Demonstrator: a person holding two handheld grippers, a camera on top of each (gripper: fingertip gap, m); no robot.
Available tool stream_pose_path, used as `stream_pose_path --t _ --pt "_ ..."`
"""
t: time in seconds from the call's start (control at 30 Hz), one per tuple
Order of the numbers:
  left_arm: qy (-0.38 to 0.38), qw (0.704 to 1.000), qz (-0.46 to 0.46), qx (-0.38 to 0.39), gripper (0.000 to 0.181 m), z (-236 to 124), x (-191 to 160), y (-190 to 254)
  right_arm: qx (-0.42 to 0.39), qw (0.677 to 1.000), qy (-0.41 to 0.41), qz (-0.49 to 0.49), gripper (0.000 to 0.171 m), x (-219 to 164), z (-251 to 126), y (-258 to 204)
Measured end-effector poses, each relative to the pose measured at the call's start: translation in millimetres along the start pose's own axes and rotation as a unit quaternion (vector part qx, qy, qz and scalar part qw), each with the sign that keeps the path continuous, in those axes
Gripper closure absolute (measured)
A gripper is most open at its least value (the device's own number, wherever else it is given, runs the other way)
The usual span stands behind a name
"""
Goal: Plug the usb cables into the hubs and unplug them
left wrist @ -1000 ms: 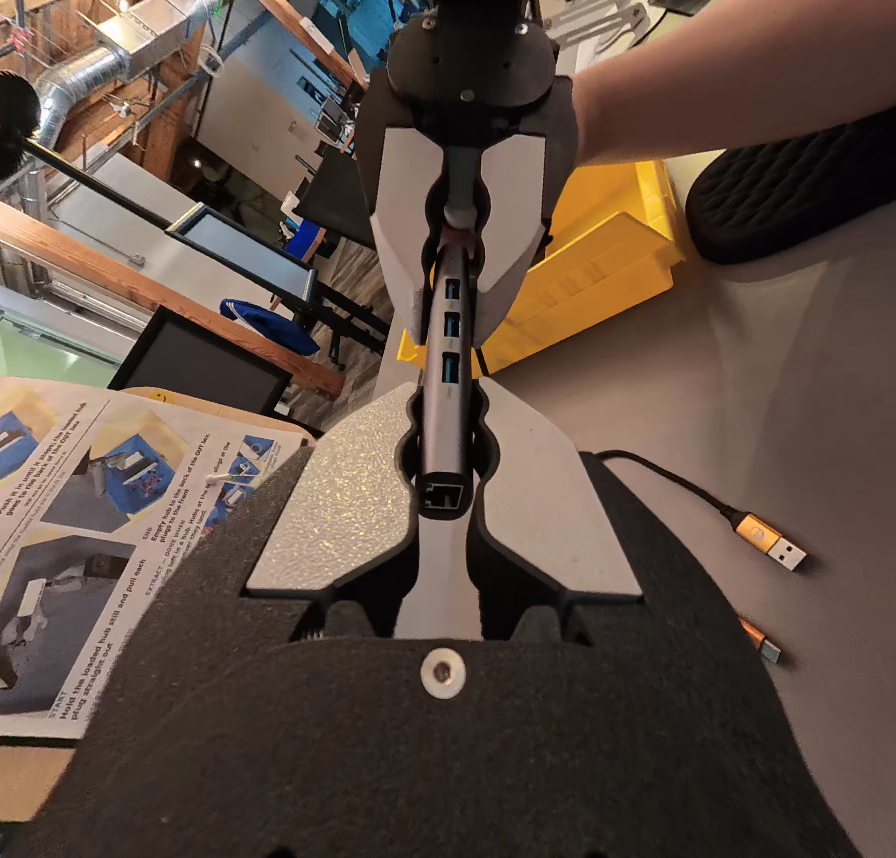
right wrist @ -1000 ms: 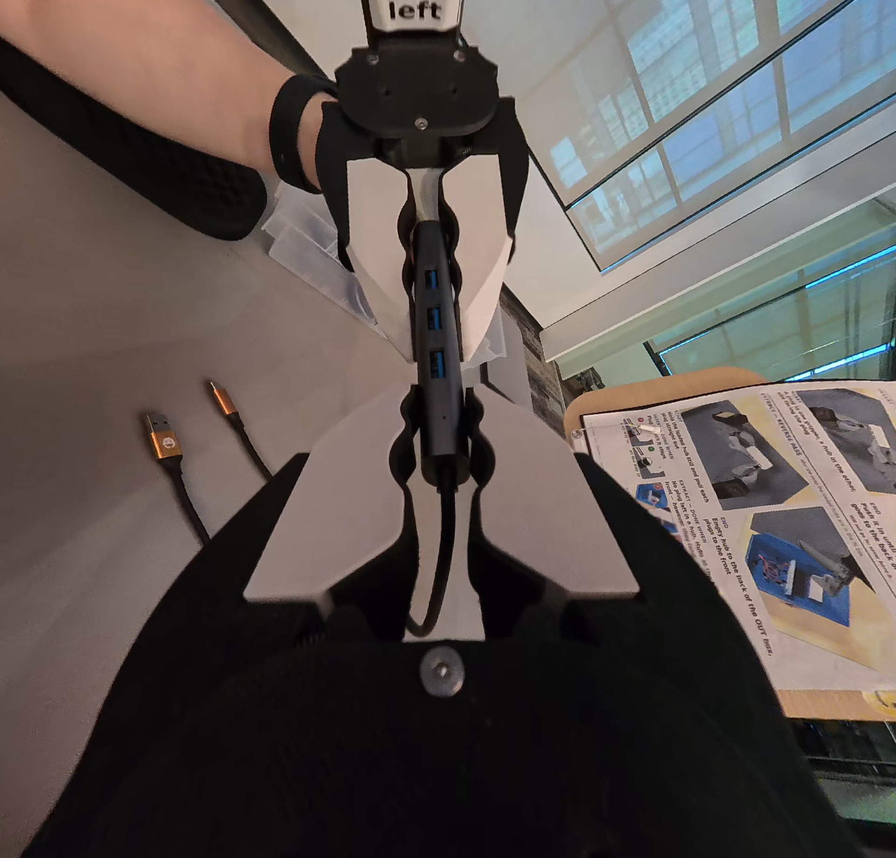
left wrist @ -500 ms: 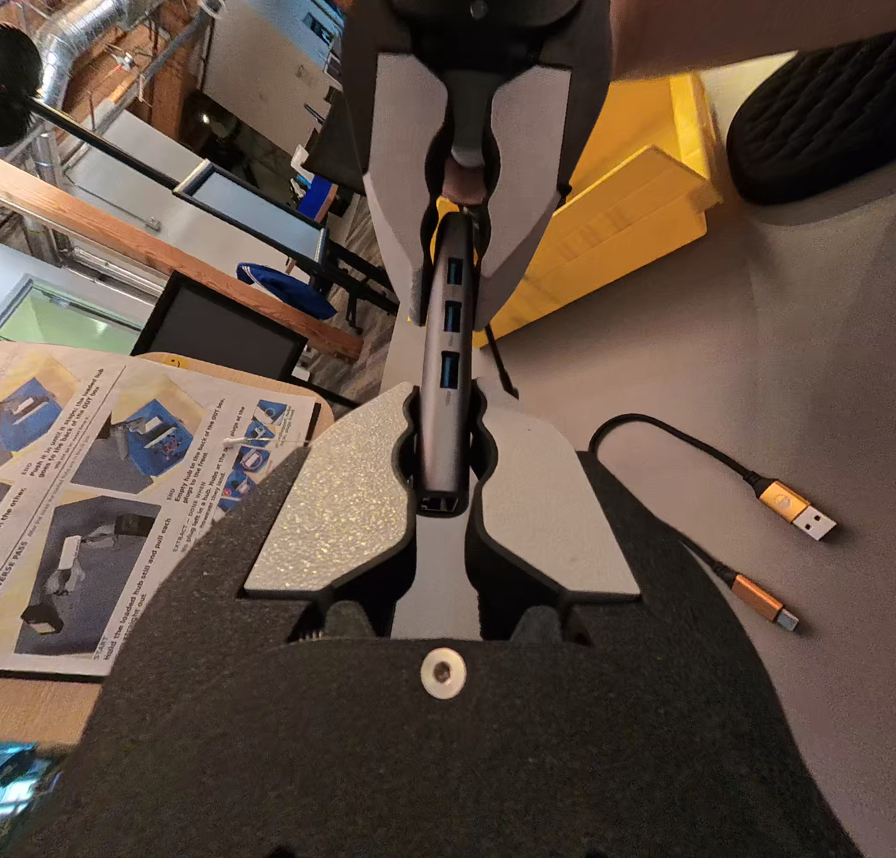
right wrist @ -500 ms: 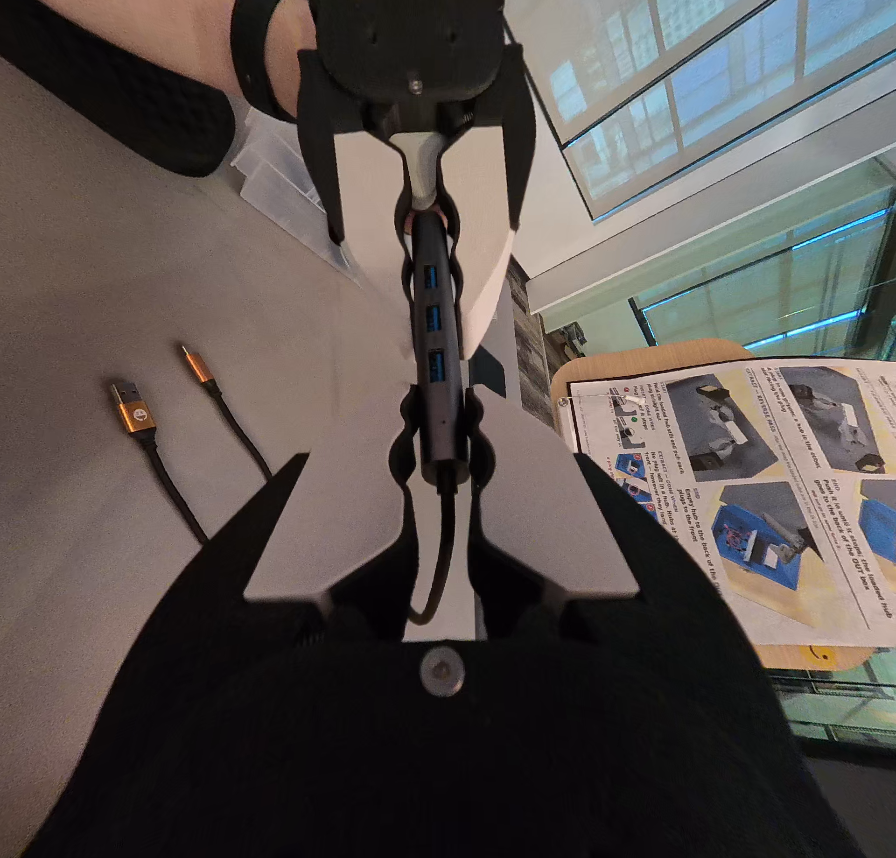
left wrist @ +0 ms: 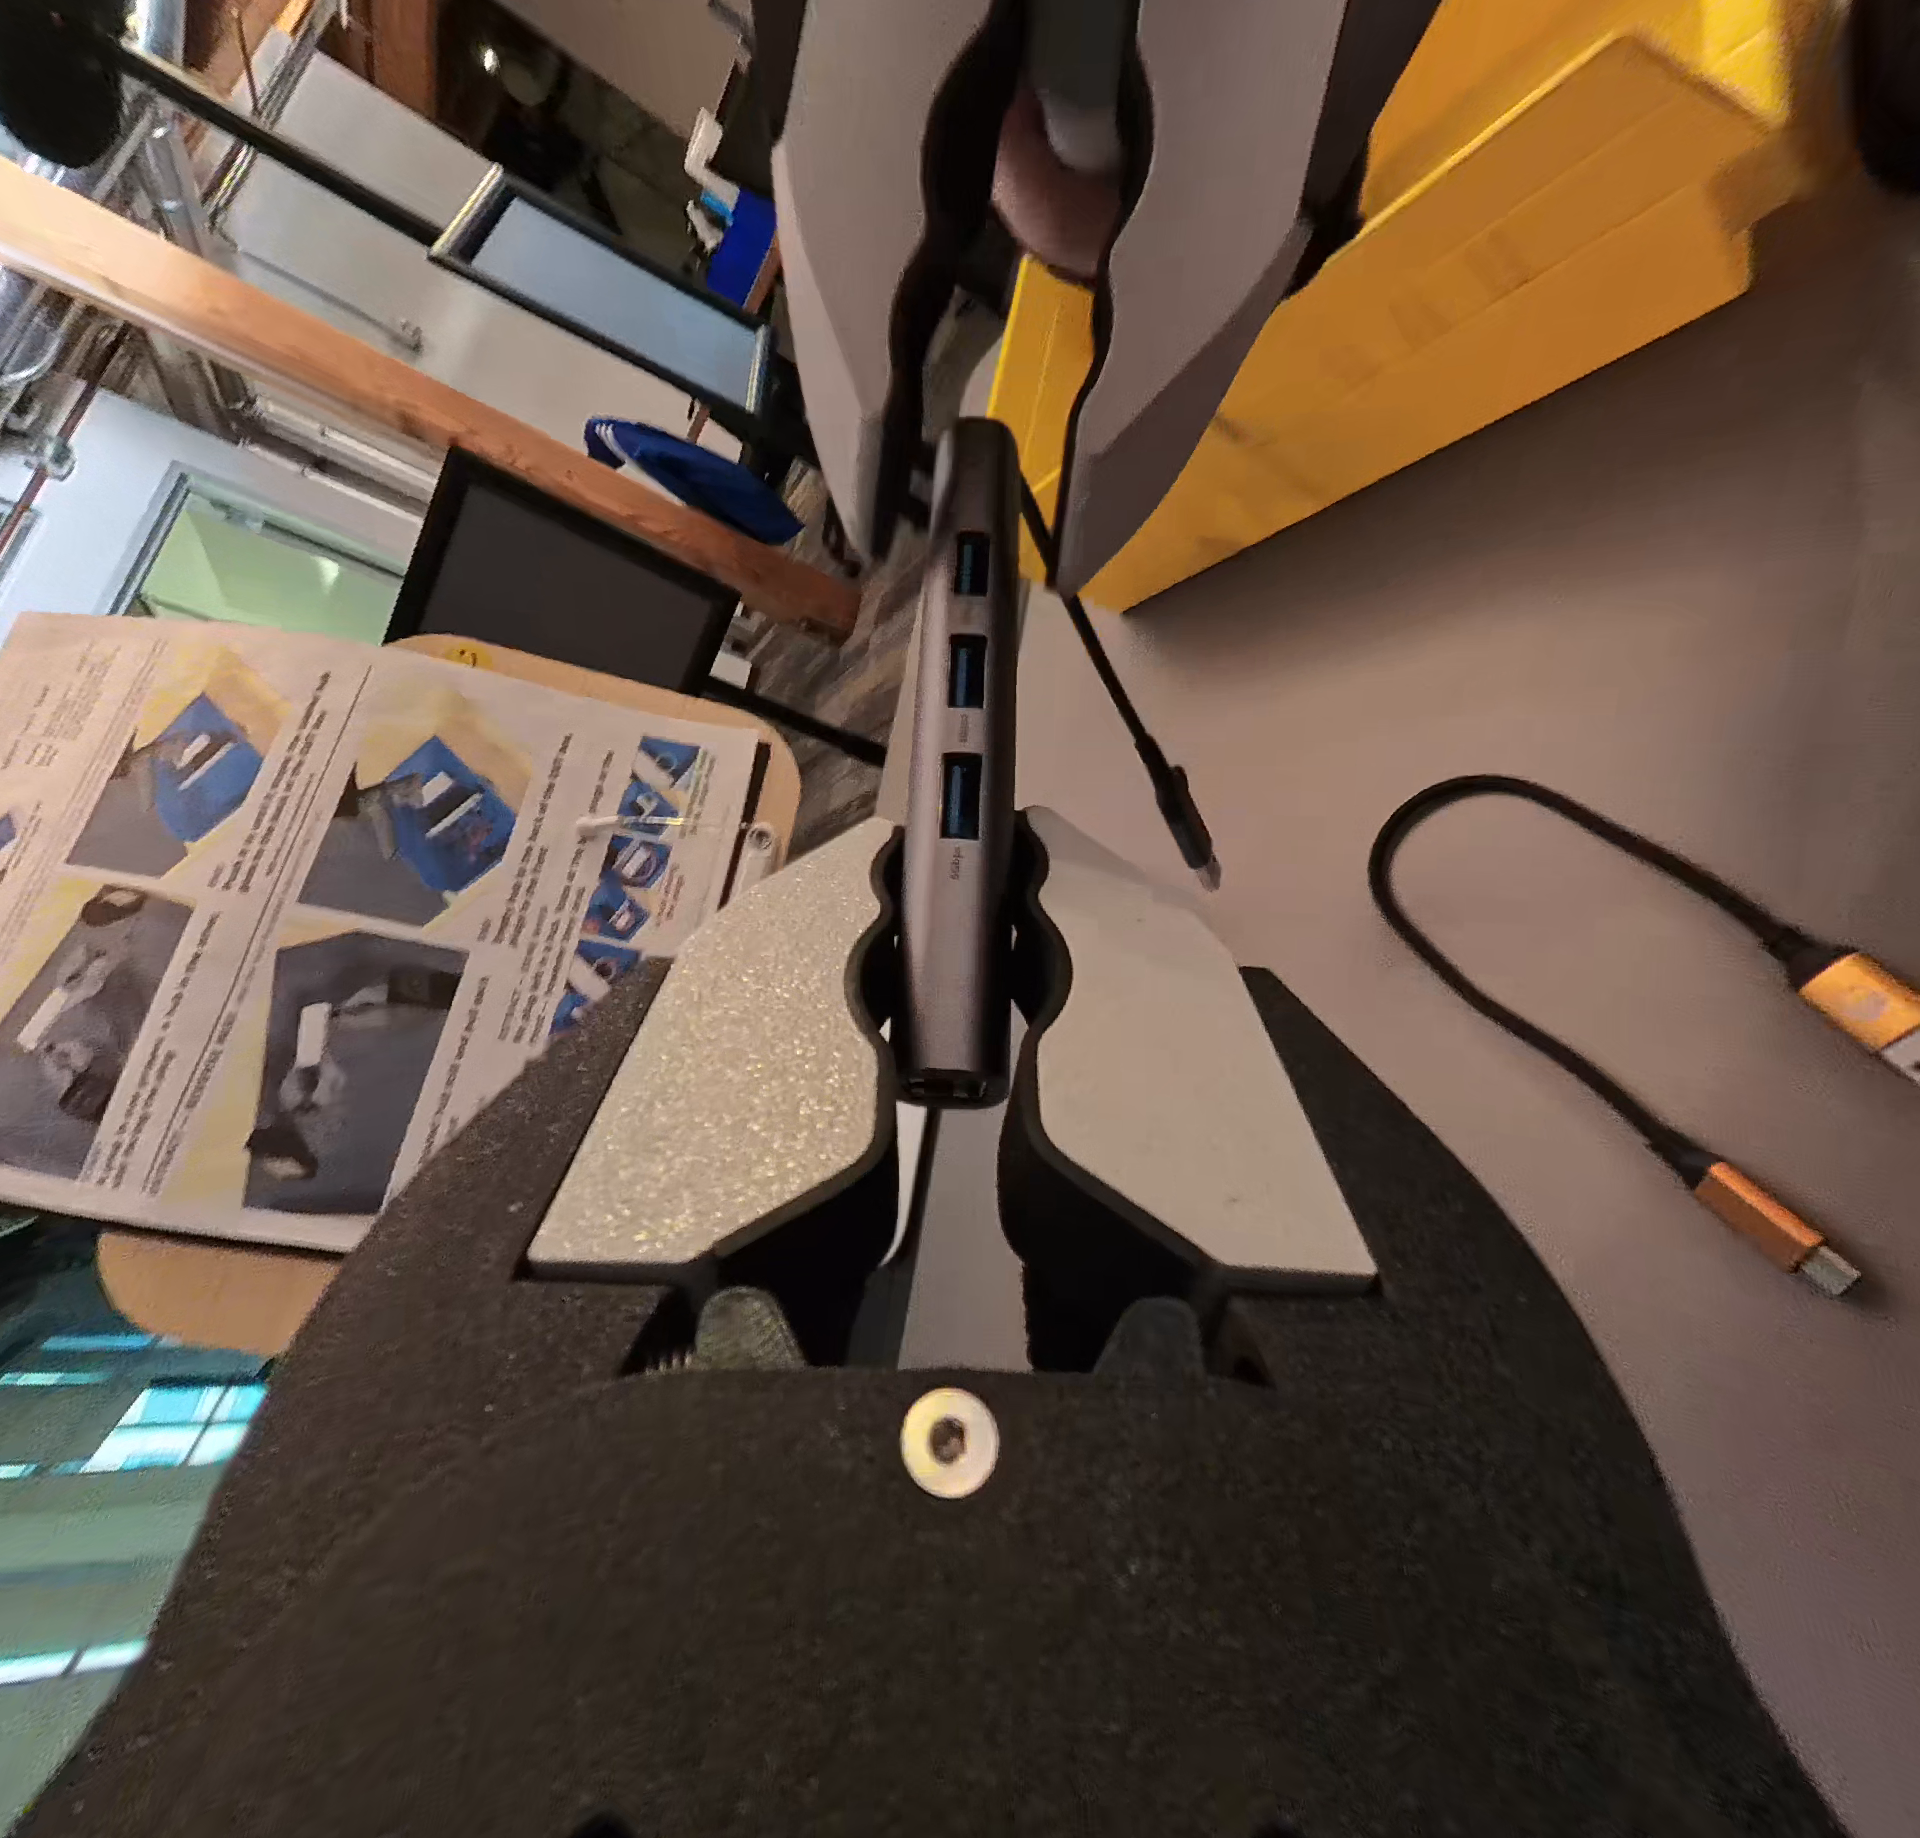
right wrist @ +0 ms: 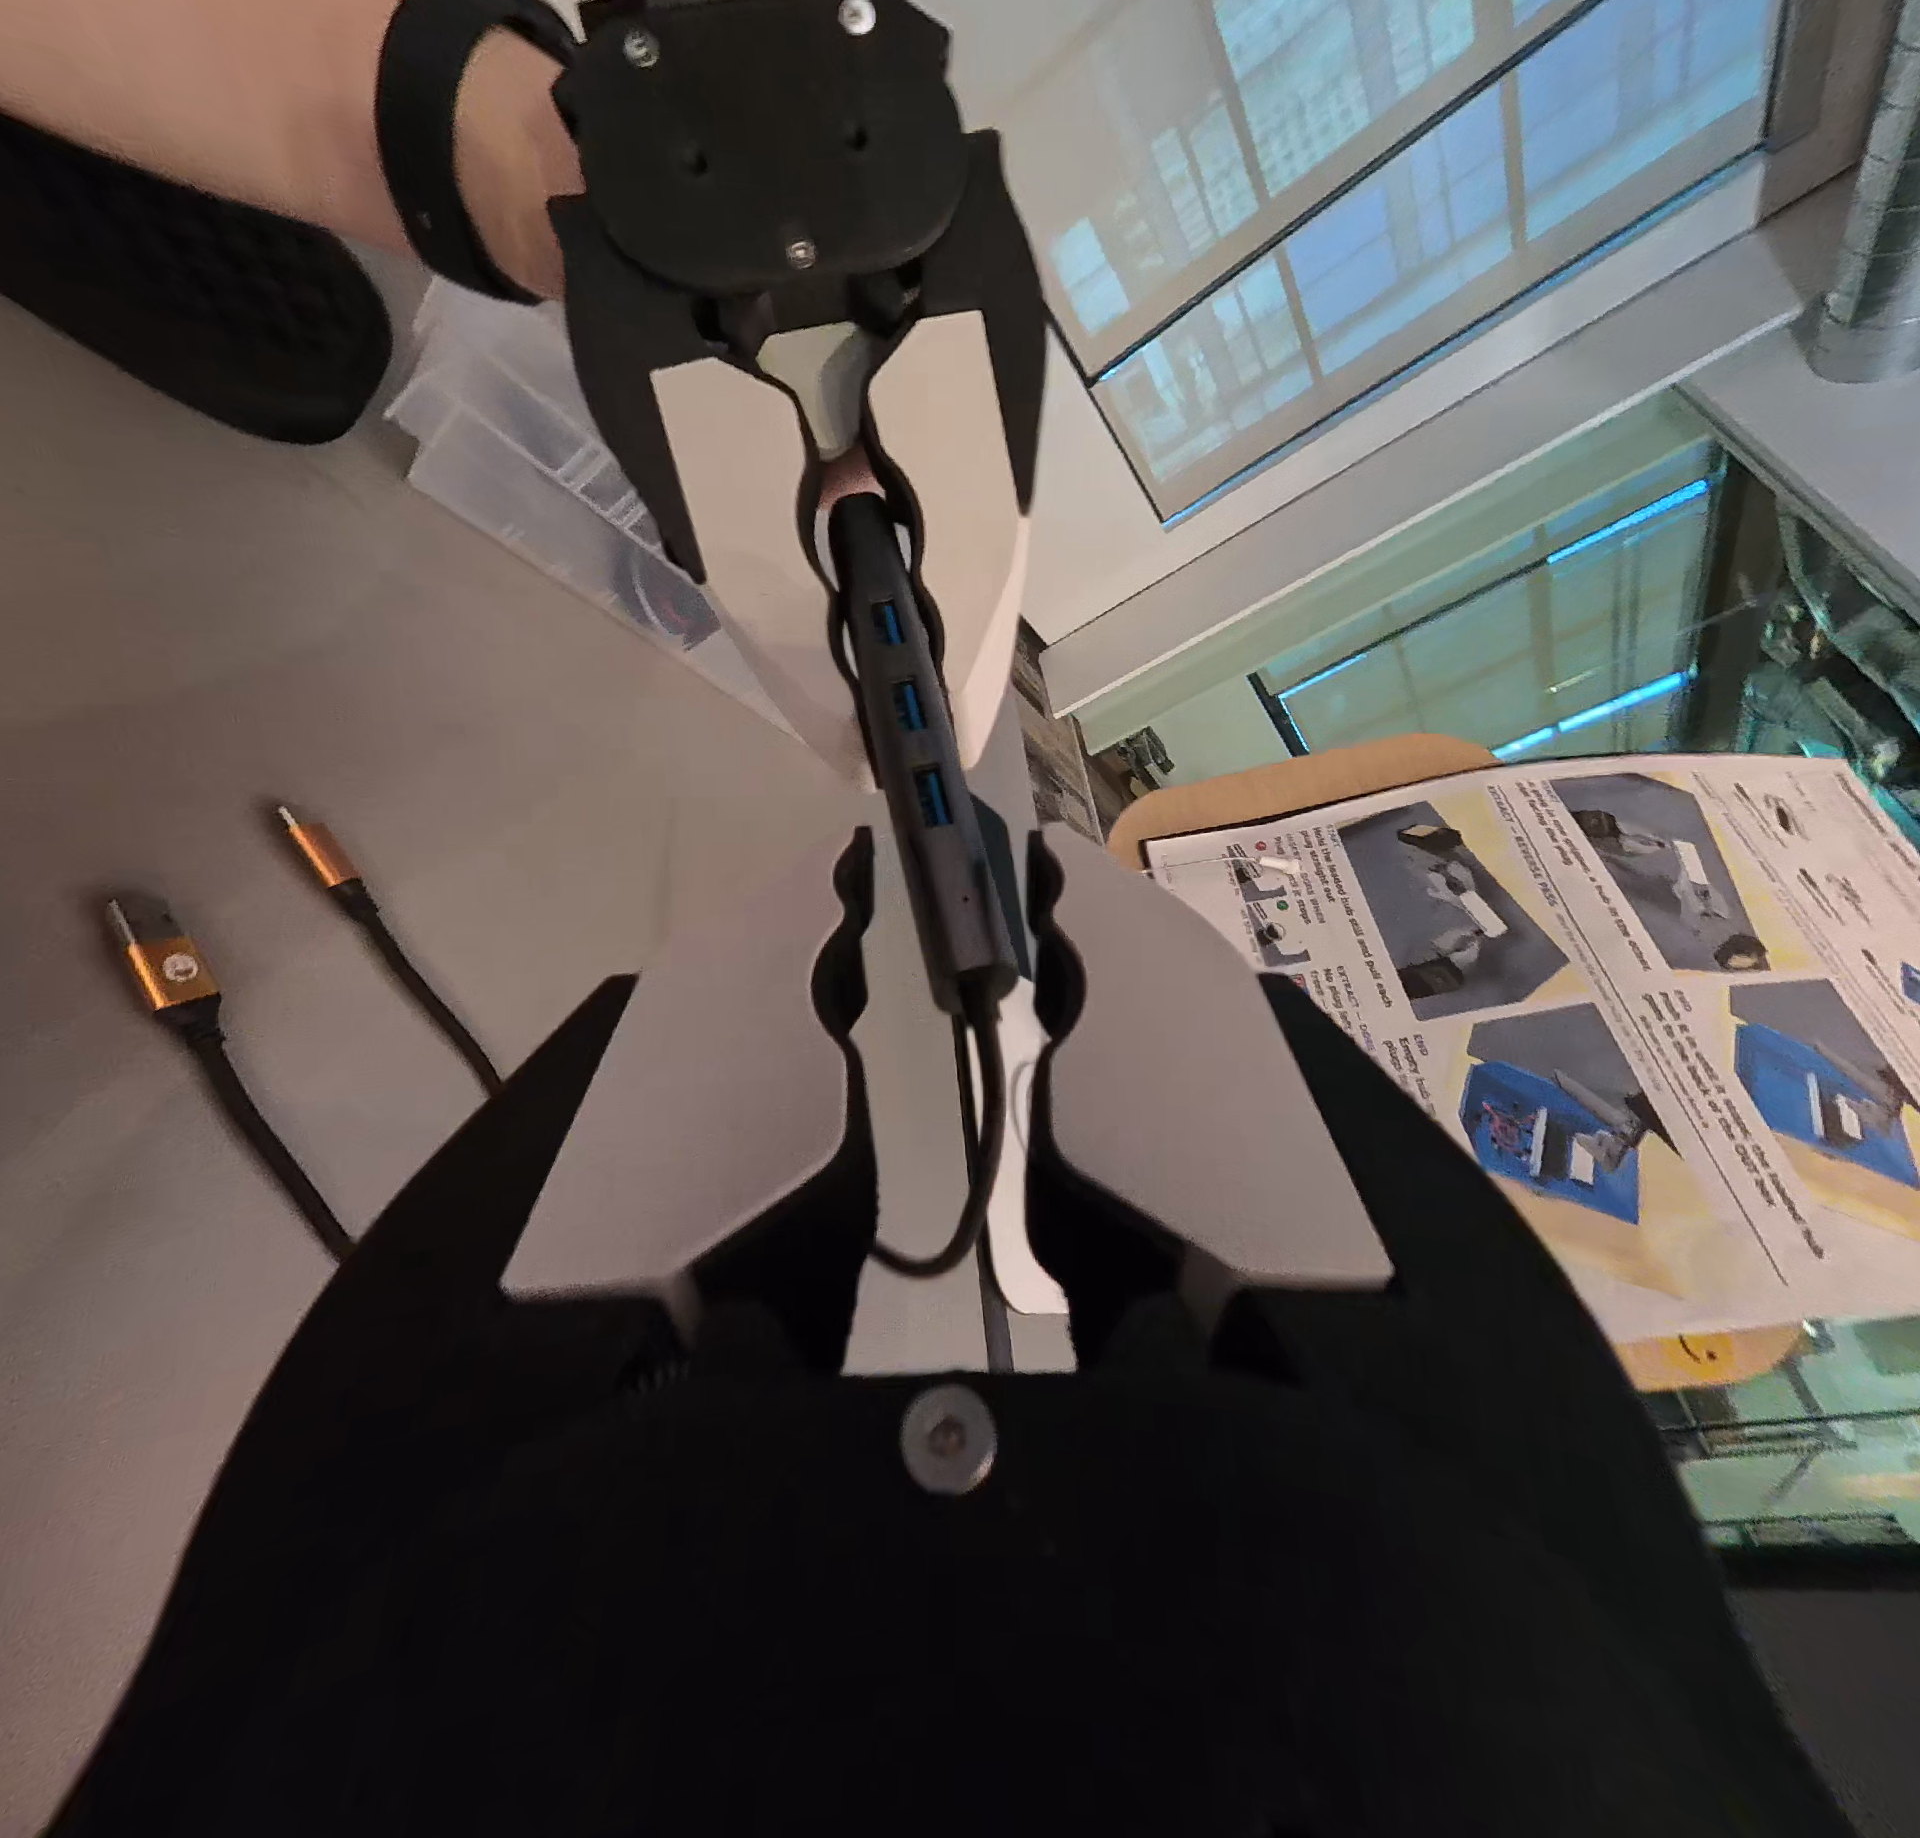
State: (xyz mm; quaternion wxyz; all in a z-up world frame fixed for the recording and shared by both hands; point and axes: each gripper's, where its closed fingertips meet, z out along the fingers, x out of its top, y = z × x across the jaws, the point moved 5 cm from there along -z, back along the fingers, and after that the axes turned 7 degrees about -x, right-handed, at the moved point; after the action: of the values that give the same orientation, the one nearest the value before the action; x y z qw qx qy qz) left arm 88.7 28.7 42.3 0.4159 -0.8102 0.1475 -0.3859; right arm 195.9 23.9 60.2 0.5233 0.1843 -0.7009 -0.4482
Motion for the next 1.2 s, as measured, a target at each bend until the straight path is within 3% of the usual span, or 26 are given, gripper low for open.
stream_pose_path --t 0.17,0.3,0.47,0.57,0.63,0.77,1.1,1.2 --pt "-0.013 0.999 -0.024 0.027 0.165 -11 -13 -15 0.002 0.997 0.015 0.071 0.138 2 -7 8" --pt "-0.027 0.998 -0.036 0.048 0.165 -21 -25 -25 0.089 0.986 -0.002 0.142 0.137 6 -8 -9" --pt "-0.028 0.997 -0.049 0.057 0.165 -30 -33 -34 0.235 0.953 -0.018 0.191 0.136 0 -2 -86" --pt "-0.023 0.997 -0.05 0.059 0.165 -31 -33 -35 0.311 0.927 -0.128 0.169 0.14 -28 4 -133" --pt "-0.025 0.997 -0.048 0.058 0.165 -31 -33 -35 0.311 0.92 -0.142 0.189 0.154 -22 12 -140" --pt "-0.024 0.997 -0.045 0.058 0.165 -31 -30 -35 0.327 0.915 -0.16 0.174 0.15 -4 20 -146" --pt "-0.016 0.997 -0.049 0.058 0.165 -37 -27 -38 0.388 0.856 -0.269 0.21 0.15 -47 27 -160" --pt "-0.012 0.997 -0.049 0.054 0.165 -36 -25 -37 0.376 0.857 -0.289 0.204 0.151 -57 28 -160"
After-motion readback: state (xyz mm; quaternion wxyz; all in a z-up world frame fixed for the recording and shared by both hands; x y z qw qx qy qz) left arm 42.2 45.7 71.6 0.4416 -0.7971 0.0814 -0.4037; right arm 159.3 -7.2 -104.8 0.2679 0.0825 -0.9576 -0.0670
